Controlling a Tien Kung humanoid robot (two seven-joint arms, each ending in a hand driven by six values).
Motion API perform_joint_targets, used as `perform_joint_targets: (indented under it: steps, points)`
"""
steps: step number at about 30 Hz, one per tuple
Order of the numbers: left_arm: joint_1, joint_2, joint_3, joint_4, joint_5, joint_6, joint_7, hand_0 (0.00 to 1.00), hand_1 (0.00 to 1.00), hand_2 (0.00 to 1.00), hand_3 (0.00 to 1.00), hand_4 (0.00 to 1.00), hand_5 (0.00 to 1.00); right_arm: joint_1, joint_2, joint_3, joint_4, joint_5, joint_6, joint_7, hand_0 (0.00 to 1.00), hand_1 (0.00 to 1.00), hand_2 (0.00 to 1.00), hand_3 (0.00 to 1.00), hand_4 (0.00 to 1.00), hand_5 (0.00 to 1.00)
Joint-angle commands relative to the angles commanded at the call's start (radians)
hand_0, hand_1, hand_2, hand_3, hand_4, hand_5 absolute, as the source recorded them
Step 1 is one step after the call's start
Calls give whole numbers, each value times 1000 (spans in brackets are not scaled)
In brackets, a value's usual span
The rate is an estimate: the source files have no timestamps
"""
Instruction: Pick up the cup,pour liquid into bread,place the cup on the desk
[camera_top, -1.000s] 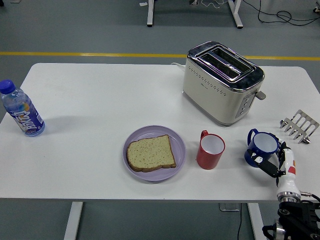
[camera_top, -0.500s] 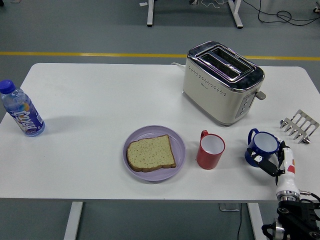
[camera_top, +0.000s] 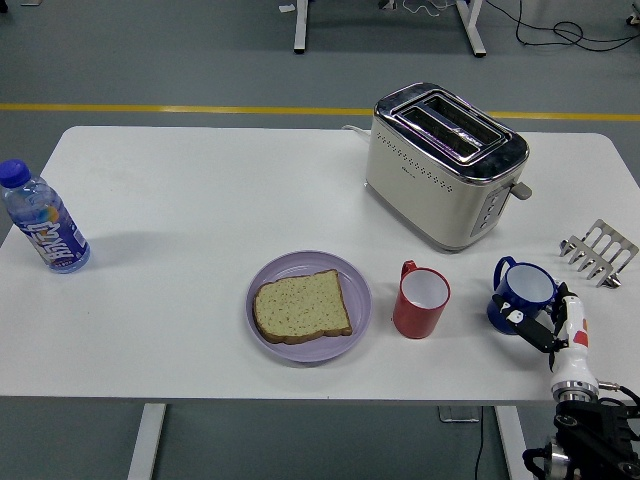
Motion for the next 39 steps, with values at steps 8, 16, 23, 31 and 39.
perform_joint_targets:
  steps: [8, 16, 23, 31, 39]
  points:
    - [-1, 0, 1, 0, -1, 0, 0, 679, 683, 698, 542, 251, 998, 3, 0, -5, -5, 11, 0, 3, 709, 531, 603, 661, 926, 151]
    - [-1, 0, 1, 0, -2, 1, 0, 679, 683, 698, 542, 251, 998, 2, 1, 1, 0, 30, -25, 28, 586, 454, 530, 593, 899, 146]
    - [0, 0, 4, 0, -5, 0, -2, 679, 683, 698, 542, 251, 998, -3, 2, 33, 15, 16, -25, 41, 497, 404, 494, 564, 889, 159]
    - [1, 0, 7, 0, -9, 0, -4, 679, 683, 698, 542, 251, 998, -13, -9, 74, 72, -68, -25, 0, 446, 366, 464, 517, 886, 169]
    - [0, 0, 13, 1, -18, 0, -8, 679, 683, 698, 542, 251, 998, -25, -34, 131, 180, -228, -25, -114, 385, 318, 443, 480, 881, 171]
